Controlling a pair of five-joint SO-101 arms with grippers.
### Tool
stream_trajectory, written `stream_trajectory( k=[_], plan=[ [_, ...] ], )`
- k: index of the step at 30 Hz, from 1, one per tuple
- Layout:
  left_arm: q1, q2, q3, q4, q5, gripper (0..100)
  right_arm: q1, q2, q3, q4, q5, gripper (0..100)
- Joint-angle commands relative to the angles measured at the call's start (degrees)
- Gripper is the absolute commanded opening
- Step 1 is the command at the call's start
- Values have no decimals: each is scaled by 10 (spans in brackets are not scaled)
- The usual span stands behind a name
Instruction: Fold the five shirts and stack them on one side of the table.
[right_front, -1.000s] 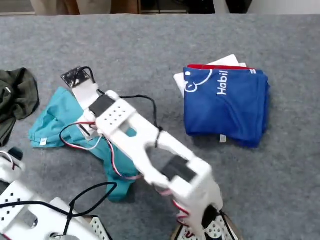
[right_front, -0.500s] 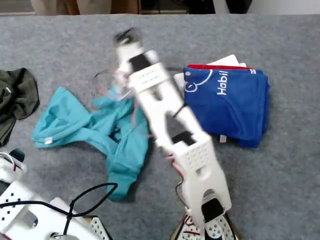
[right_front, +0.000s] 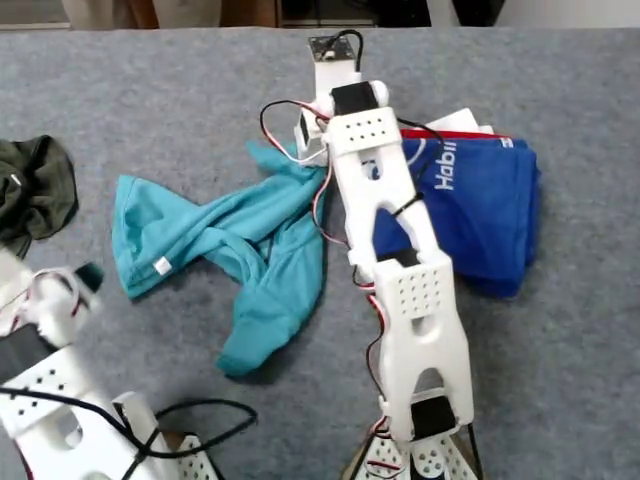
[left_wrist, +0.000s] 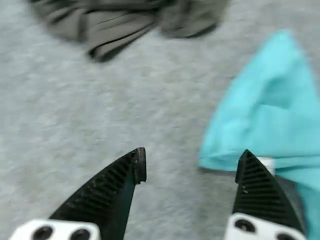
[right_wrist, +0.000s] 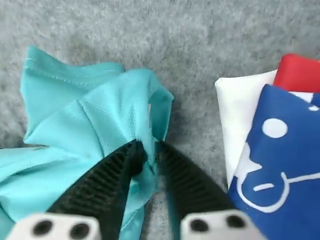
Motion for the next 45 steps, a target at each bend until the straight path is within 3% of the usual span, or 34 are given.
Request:
stream_trajectory(
  k=[1,9,13,16,20,23,27,32,37,45],
  plan=[
    [64,50,-22,-33,35,291,11,-25,-50,20,4,214],
    [74,320,-119,-150,34,288,-1,-50,-148,145,5,253],
    [73,385,-157,-155,-35,273,0,-93,-118,144,5,114],
    [76,388,-167,-105,-70,233,-7,-145,-51,144,6,0],
    [91,392,-191,-17,-54,229,-10,-219,65,142,7,44],
    [91,393,-197,-3,1,229,-9,-262,136,136,44,51],
    [98,388,-204,-4,76,229,-10,-269,225,54,67,48],
    [109,394,-222,-6,131,229,-11,-270,380,-154,54,48],
    [126,394,-220,-7,108,225,3,-278,524,-333,28,48],
    [126,395,-219,-5,58,224,22,-296,564,-410,26,48]
  ],
)
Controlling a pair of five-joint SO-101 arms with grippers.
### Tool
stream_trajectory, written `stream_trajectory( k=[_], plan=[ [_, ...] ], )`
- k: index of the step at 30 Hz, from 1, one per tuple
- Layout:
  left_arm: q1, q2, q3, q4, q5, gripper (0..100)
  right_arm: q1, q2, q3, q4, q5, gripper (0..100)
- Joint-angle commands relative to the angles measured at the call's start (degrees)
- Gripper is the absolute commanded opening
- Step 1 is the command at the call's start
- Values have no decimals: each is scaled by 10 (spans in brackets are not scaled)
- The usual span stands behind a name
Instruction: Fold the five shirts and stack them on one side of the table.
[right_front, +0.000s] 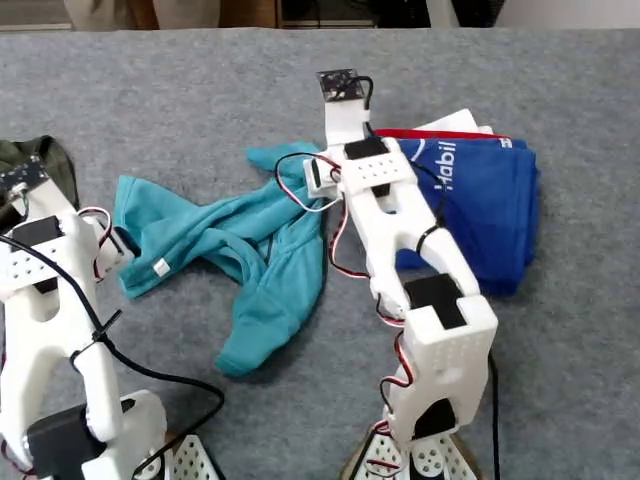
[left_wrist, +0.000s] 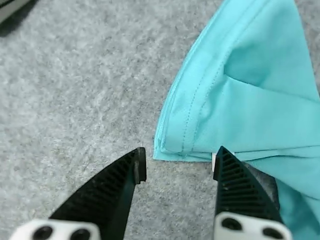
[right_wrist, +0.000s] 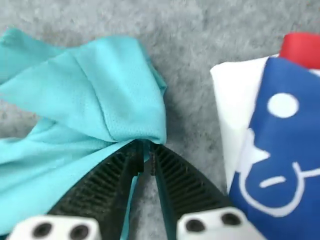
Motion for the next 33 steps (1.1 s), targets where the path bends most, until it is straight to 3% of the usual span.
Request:
stream_trajectory(
  k=[1,6,15,27,33],
  plan=[
    [8,0,-21,-1,-18,224,11,-33,0,-22,-4,48],
    [8,58,-10,-40,-29,212,8,-32,0,-22,-4,48],
    [5,189,-84,-37,-30,157,8,-32,0,-22,-4,48],
    [69,200,-87,-41,-25,153,8,-31,0,-23,-4,48],
    [76,201,-86,-41,-25,15,8,-31,0,-23,-4,48]
  ],
)
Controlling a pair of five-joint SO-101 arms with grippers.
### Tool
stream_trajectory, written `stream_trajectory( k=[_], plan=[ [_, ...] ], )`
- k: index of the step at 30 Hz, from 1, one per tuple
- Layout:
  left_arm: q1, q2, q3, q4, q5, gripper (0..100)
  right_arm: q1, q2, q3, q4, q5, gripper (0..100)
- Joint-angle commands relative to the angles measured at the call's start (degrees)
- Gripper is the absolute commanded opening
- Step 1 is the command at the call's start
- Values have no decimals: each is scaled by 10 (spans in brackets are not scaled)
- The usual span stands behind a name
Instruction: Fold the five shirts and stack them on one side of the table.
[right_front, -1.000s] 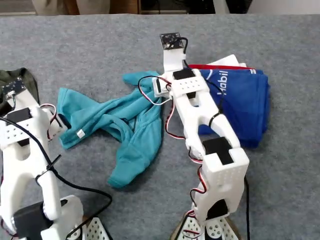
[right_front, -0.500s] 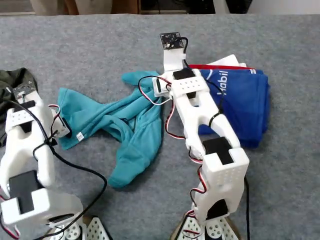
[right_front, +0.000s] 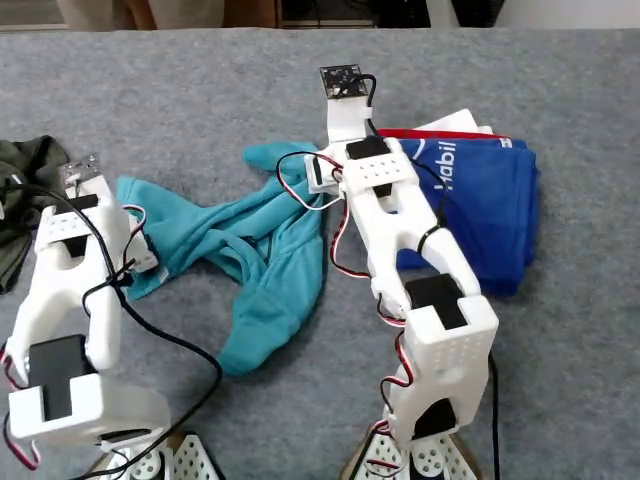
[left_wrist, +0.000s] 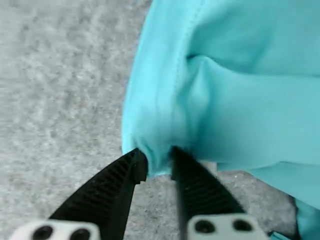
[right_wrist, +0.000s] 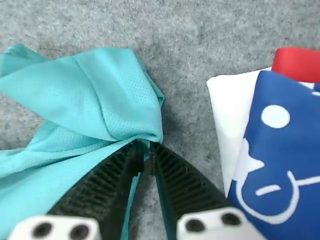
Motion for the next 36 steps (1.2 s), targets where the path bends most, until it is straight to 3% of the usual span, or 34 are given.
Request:
stream_trajectory(
  k=[1,11,16,25,28,33,36],
  plan=[
    [6,1,-25,-5,0,23,7,-31,0,-12,-4,48],
    [3,29,-37,0,0,18,7,-31,0,-12,-4,48],
    [-18,-11,-123,86,-1,18,7,-44,-1,9,-5,48],
    [-30,-175,-244,125,0,18,-2,-251,-18,132,6,51],
    [-33,-200,-265,122,16,18,-31,-305,-18,183,52,108],
    [-35,-235,-340,166,45,18,-39,-357,-21,244,66,285],
    [-34,-249,-384,185,61,18,-70,-371,-17,289,90,289]
  ],
)
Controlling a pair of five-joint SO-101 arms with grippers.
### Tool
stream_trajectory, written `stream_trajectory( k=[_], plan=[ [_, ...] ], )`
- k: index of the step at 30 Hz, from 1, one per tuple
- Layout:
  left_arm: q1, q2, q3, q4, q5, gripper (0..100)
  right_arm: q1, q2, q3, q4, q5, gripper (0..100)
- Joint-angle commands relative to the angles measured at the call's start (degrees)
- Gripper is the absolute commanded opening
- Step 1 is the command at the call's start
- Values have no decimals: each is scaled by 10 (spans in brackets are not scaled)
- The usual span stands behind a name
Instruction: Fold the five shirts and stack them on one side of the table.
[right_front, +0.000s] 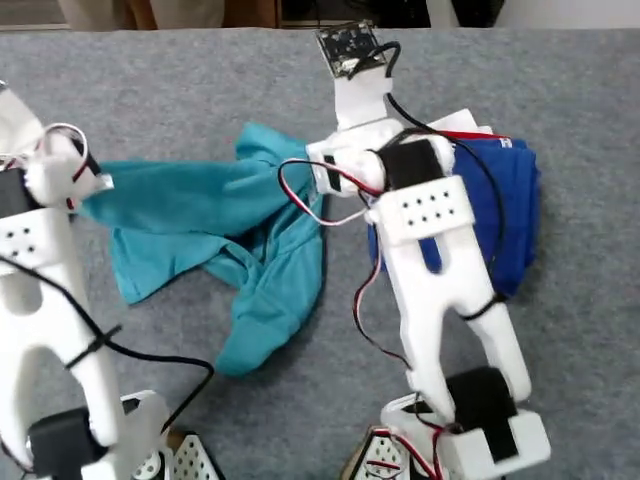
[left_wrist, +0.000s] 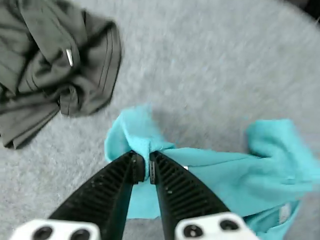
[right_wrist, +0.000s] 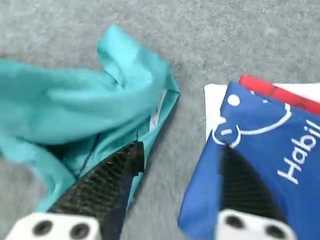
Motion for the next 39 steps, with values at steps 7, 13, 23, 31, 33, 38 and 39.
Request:
stream_trajectory(
  k=[7,13,23,31,33,38,39],
  plan=[
    [-36,26,5,-84,62,18,-145,65,79,-27,24,16],
    [-94,103,15,-149,84,18,-157,234,116,-220,23,38],
    [-113,182,45,-123,-3,18,-157,375,10,88,33,5],
    [-115,162,59,-71,-96,18,-160,281,129,177,86,5],
    [-119,148,61,-46,-119,18,-160,222,200,172,101,5],
    [-124,102,60,34,-189,18,-160,46,353,172,112,5],
    [-125,90,61,52,-204,18,-156,12,371,170,126,4]
  ],
)
